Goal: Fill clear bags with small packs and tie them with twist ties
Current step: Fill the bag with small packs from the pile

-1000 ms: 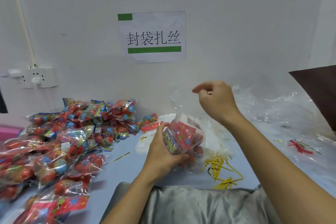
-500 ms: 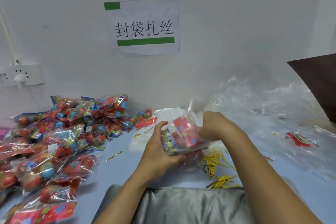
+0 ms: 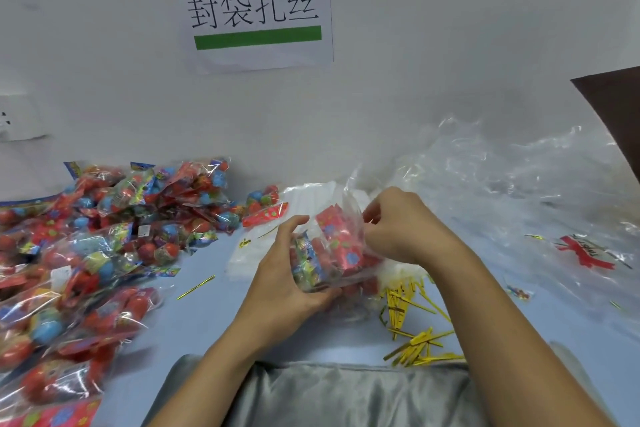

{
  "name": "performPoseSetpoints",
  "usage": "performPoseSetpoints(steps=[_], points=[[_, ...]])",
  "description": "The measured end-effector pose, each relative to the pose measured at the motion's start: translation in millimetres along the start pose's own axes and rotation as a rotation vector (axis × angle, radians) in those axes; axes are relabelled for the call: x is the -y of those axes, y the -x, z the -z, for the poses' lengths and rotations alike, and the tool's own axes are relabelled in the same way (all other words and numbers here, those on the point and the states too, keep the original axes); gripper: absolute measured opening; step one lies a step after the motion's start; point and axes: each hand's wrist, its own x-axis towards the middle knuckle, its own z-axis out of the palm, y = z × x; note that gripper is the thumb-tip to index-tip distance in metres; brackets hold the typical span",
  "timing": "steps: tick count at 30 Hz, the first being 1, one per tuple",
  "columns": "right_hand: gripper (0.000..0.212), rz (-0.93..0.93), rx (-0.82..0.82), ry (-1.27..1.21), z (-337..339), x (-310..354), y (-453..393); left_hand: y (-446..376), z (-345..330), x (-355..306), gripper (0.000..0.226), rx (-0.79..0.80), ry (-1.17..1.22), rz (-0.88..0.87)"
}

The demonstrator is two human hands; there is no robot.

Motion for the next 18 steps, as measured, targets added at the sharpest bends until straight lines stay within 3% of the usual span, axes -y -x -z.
performPoseSetpoints(steps=[7,9,12,18], points=[[0.029,0.081,0.046,-0.17,-8.3,-8.8,-8.6,0.4,3.5,2.0,0.087,-0.019,-0.052,0.009],[0.025,0.089,0.062,-0.148,-10.1,-7.7,-8.7,0.3,4.0,2.3,0.088,-0.017,-0.057,0.008],[0.04,0.066,0.065,-0.078,-10.1,-5.3,-8.5,0.3,4.6,2.6,0.089,-0.004,-0.054,0.011],[0.05,-0.056,0.152,0.058,-9.9,-9.5,-9.9,-0.2,4.1,3.2,0.091,0.018,-0.037,0.02]])
